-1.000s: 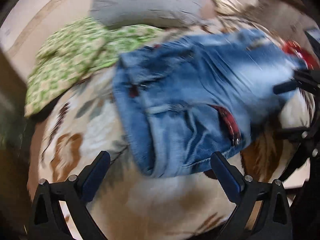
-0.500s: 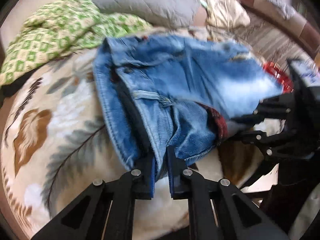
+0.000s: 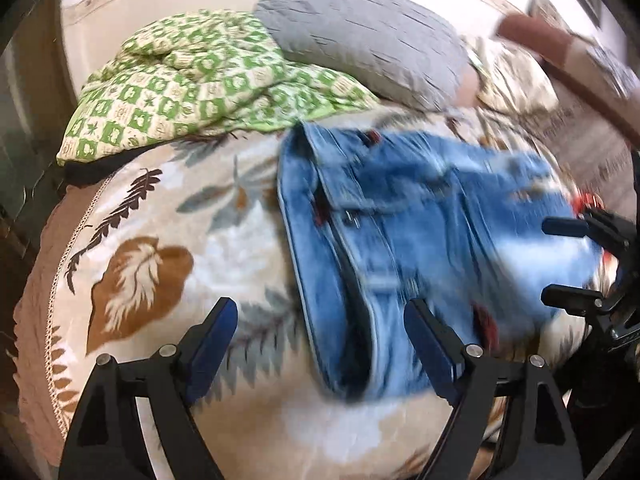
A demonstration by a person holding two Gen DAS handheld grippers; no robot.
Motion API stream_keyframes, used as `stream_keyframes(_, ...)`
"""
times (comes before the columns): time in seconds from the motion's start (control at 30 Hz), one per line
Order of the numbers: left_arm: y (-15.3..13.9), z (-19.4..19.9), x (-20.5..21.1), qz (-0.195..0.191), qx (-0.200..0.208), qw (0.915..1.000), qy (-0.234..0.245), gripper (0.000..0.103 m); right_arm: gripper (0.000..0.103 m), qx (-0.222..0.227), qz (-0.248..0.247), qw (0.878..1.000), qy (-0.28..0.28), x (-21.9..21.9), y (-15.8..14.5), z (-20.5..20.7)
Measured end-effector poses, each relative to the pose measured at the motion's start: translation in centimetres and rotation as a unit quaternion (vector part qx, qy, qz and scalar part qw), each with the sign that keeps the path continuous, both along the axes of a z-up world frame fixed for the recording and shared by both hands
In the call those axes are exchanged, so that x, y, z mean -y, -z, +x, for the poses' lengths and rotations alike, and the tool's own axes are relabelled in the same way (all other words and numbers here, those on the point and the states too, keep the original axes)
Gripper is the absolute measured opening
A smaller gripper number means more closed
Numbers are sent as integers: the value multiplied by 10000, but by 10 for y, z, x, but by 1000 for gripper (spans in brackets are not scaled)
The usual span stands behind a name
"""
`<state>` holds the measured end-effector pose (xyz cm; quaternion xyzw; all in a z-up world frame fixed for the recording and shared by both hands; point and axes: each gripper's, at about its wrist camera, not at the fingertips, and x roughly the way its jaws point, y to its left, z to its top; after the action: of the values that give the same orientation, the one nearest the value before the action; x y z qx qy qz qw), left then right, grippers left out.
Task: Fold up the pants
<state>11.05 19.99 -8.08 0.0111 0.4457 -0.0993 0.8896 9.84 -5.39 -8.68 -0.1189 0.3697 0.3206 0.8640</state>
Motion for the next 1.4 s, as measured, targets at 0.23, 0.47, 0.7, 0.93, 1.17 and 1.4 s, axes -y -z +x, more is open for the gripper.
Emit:
stream_keyframes(0.23,4,90,-3,-503,-115,9975,-475,86,86,158,-186,9983,528,1,-19,78)
stream_keyframes(0.47,25,187,10,-389,-116,9988,-271,86,86,-304,-79,9941,1039,-8,-13,177)
stream_keyframes(0.7,53,243,32,-43,-323,9995,54,84,58,-862,153,9874,1320,-37,23,247)
stream_keyframes(0.93,85,269,42,-552,-984,9930,356,11,28,-1429,216,9802,1356,-54,68,275)
stream_keyframes(1.17,54,256,-6,-1157,-473,9916,-337,6,19,-902,433,9894,1050,-66,42,263)
stream_keyframes(1.4,68,249,0,-387,-925,9925,-692,87,80,-1368,-55,9808,1386,-78,58,270)
